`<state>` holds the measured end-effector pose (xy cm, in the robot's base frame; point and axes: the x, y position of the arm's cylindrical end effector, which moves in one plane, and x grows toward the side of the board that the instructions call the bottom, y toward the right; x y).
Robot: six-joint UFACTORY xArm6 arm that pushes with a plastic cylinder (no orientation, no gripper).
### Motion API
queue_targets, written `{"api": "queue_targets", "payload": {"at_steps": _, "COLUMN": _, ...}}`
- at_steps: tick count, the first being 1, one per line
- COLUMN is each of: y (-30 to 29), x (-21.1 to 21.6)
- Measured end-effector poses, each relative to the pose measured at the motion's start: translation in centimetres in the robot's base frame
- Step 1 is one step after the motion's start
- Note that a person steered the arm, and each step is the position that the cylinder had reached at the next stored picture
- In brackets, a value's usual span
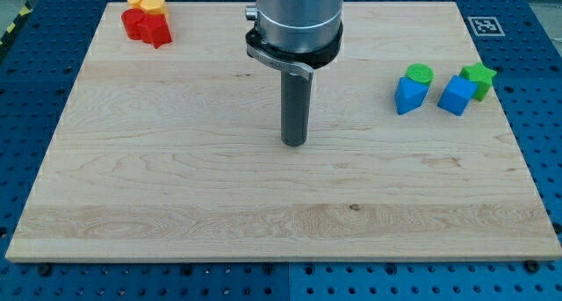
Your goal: Move the green star towards the green star
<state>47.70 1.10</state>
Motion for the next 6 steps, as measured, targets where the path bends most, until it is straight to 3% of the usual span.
{"api": "queue_targets", "payload": {"at_steps": 1, "y": 0.0, "x": 0.0}}
{"api": "queue_targets", "payload": {"at_steps": 4, "y": 2.7, "x": -7.2}}
{"api": "queue_targets", "payload": {"at_steps": 5, "y": 3.2, "x": -11.3}}
{"api": "queue_targets", "payload": {"at_steps": 6, "y": 7.3, "x": -15.3}}
